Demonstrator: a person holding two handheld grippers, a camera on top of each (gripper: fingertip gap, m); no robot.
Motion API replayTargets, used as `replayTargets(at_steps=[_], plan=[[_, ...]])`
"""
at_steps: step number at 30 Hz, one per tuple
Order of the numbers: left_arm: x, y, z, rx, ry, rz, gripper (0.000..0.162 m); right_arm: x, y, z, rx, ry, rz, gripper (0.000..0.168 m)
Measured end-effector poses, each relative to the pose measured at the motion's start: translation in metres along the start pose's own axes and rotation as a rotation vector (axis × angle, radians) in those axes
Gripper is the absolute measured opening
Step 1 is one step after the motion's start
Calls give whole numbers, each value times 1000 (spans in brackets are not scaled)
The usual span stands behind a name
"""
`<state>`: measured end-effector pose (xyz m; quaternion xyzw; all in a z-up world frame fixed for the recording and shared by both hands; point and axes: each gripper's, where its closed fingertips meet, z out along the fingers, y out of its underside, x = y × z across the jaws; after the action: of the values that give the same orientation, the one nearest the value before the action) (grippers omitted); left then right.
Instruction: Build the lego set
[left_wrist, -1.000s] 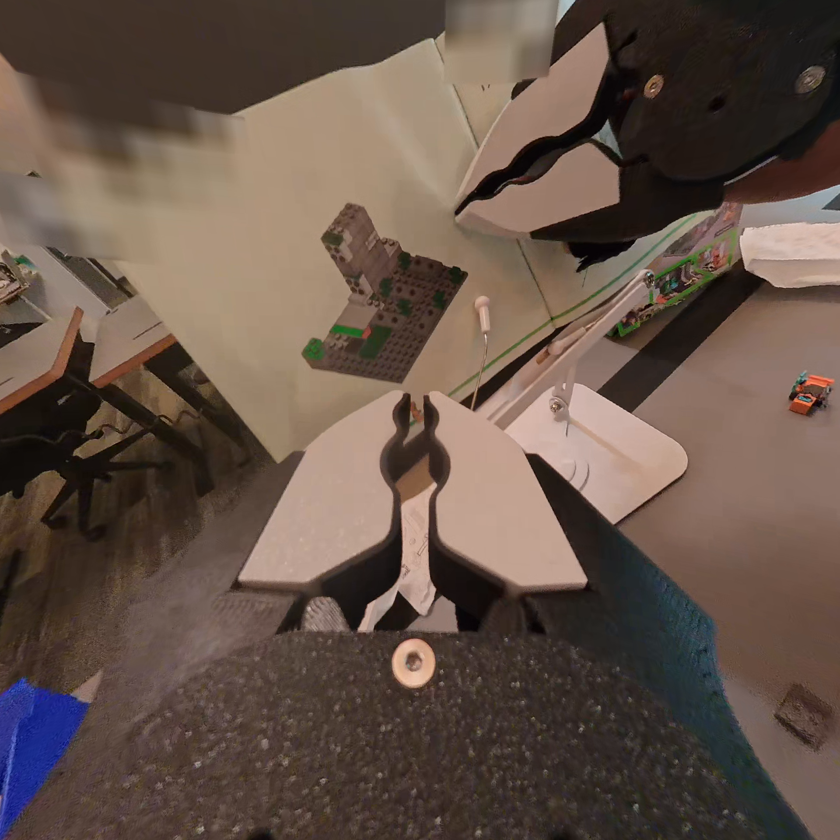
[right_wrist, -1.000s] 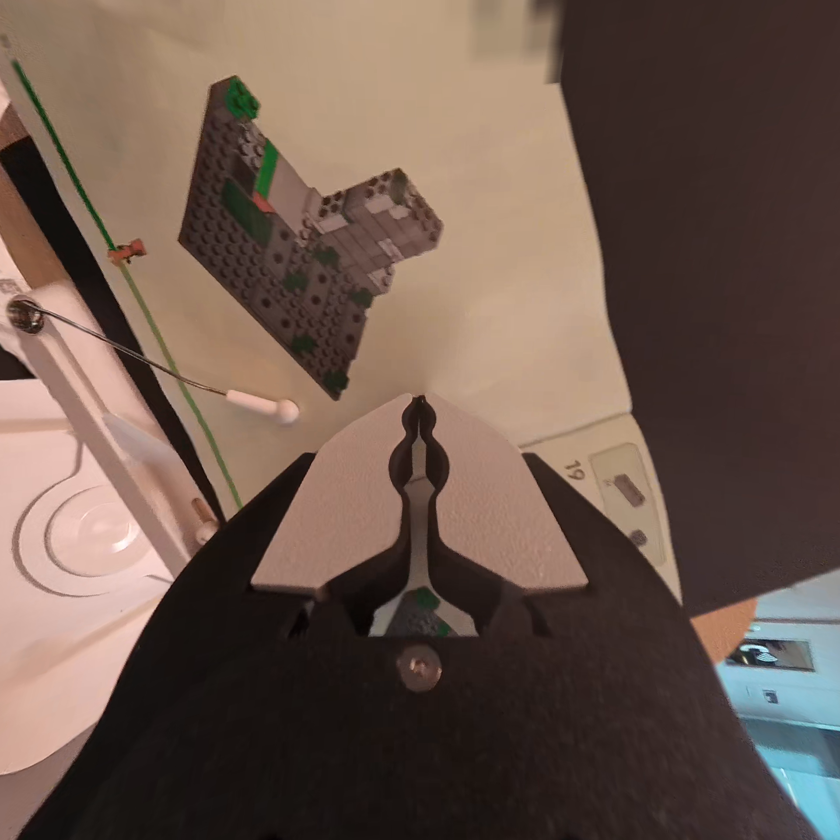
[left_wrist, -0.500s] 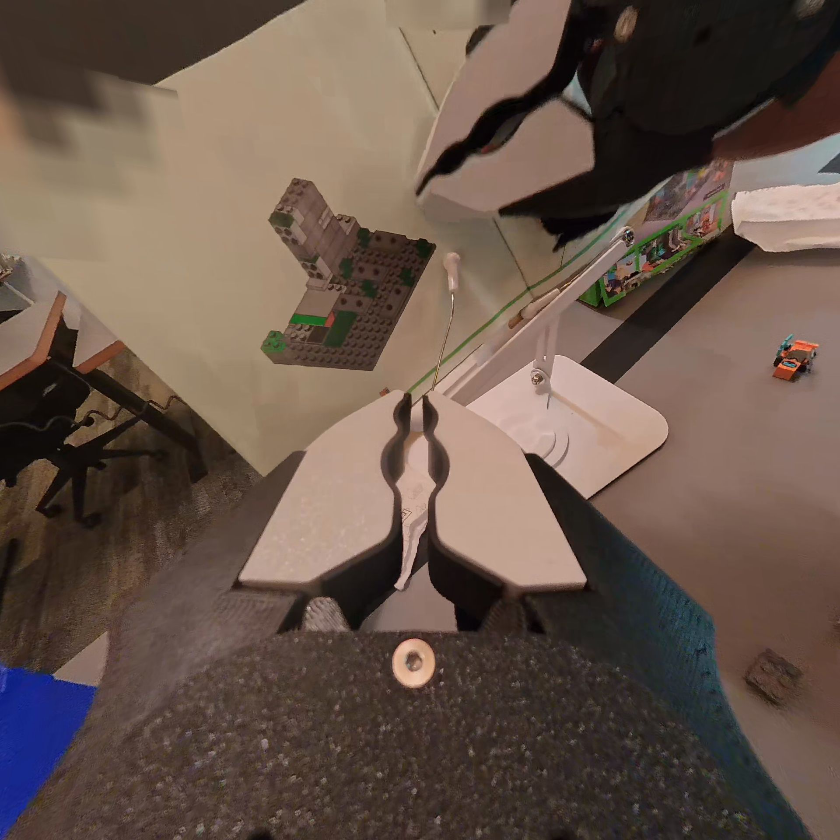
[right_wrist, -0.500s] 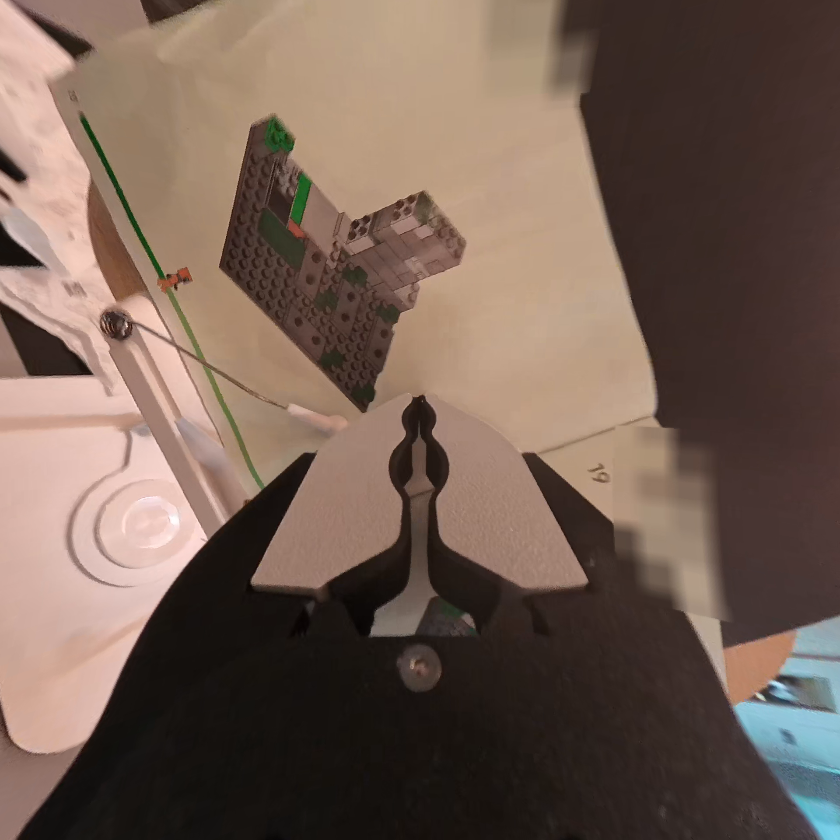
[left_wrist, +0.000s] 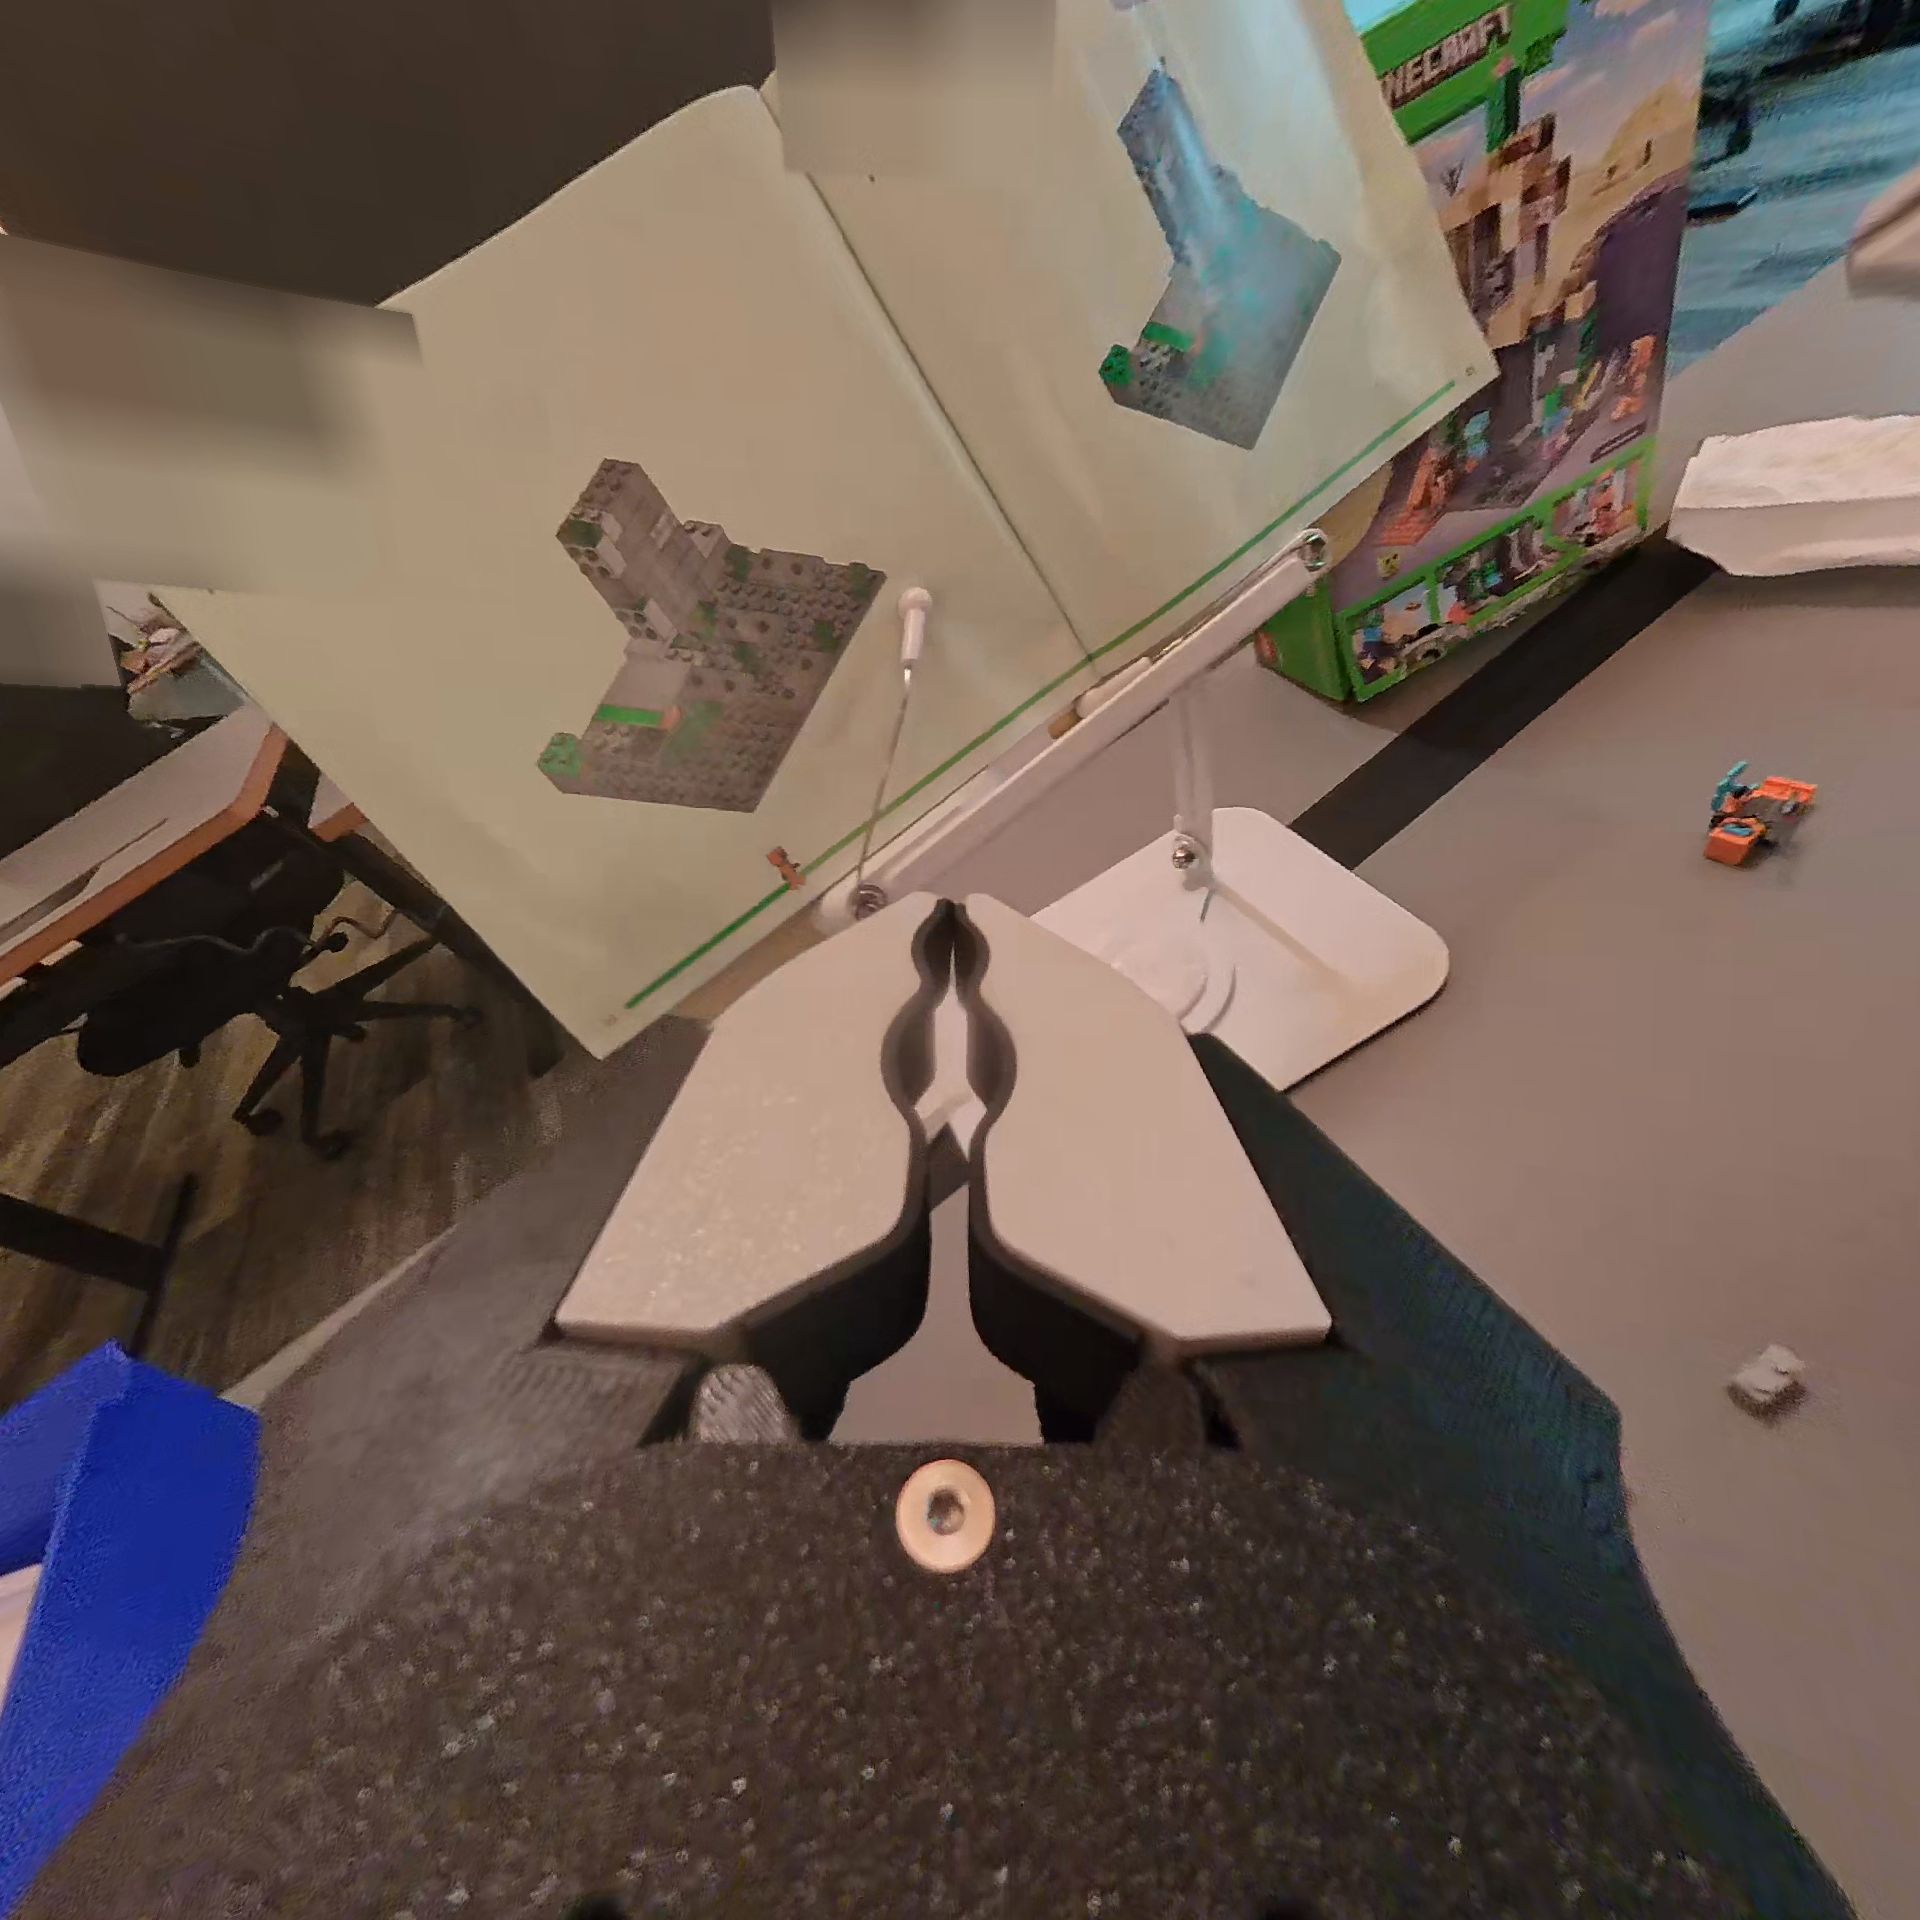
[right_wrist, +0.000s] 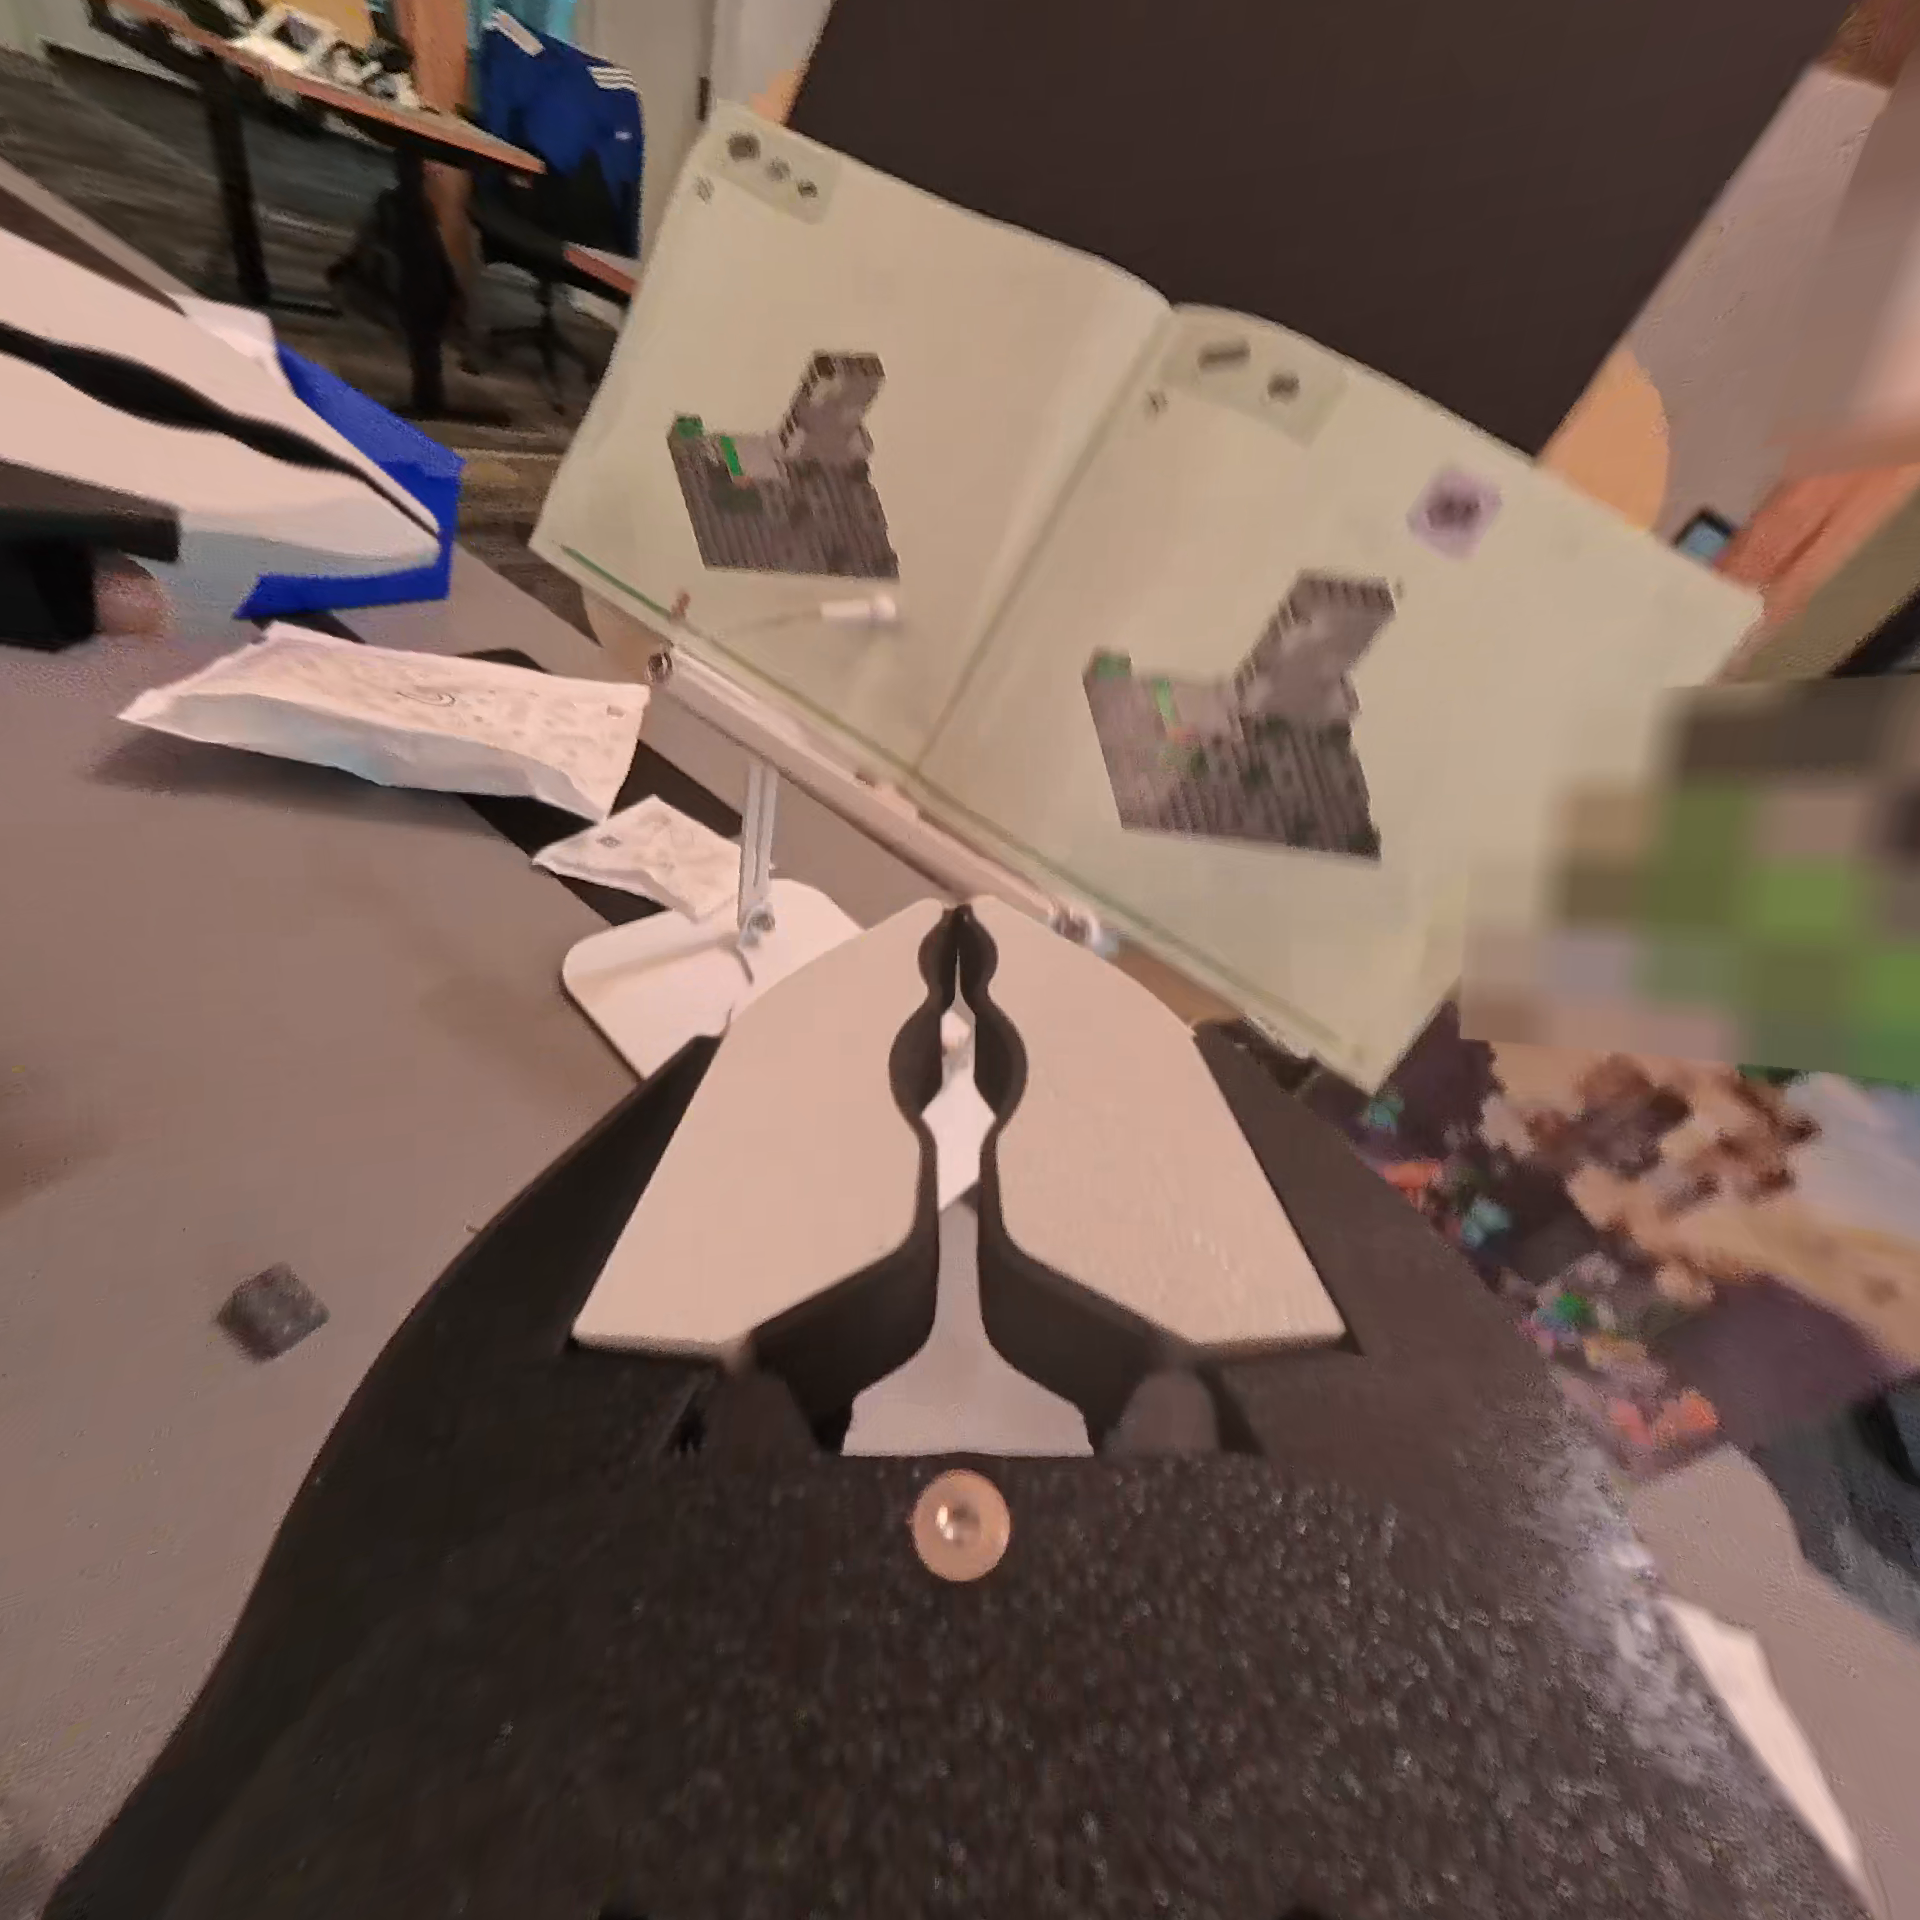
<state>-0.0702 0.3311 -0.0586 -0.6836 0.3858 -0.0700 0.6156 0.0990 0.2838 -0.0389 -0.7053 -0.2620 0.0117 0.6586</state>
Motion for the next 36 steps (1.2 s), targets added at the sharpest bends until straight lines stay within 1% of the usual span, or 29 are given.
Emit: replayTargets(at_steps=[3,6,10,15,18,21,26,32,36], plan=[[15,0,-9,3,2,-25,0,-5,30,-23,-26,33,70,0],[34,1,-21,13,29,-45,0,-18,52,-38,-50,24,109,0],[58,13,-36,9,45,-67,0,-37,70,-44,-61,-33,141,0],[89,35,-52,3,83,-156,0,-47,69,-42,-34,-96,172,0],[100,48,-56,20,77,-169,0,-49,77,-42,-46,-102,163,0],[100,60,-52,11,51,-132,0,-54,88,-37,-71,-112,163,0],[98,69,-49,21,52,-149,0,-64,95,-32,-79,-105,106,0],[103,72,-45,32,78,-174,0,-75,94,-31,-49,-150,127,0],[104,71,-44,49,96,-185,0,-80,100,-28,-54,-170,115,0]])
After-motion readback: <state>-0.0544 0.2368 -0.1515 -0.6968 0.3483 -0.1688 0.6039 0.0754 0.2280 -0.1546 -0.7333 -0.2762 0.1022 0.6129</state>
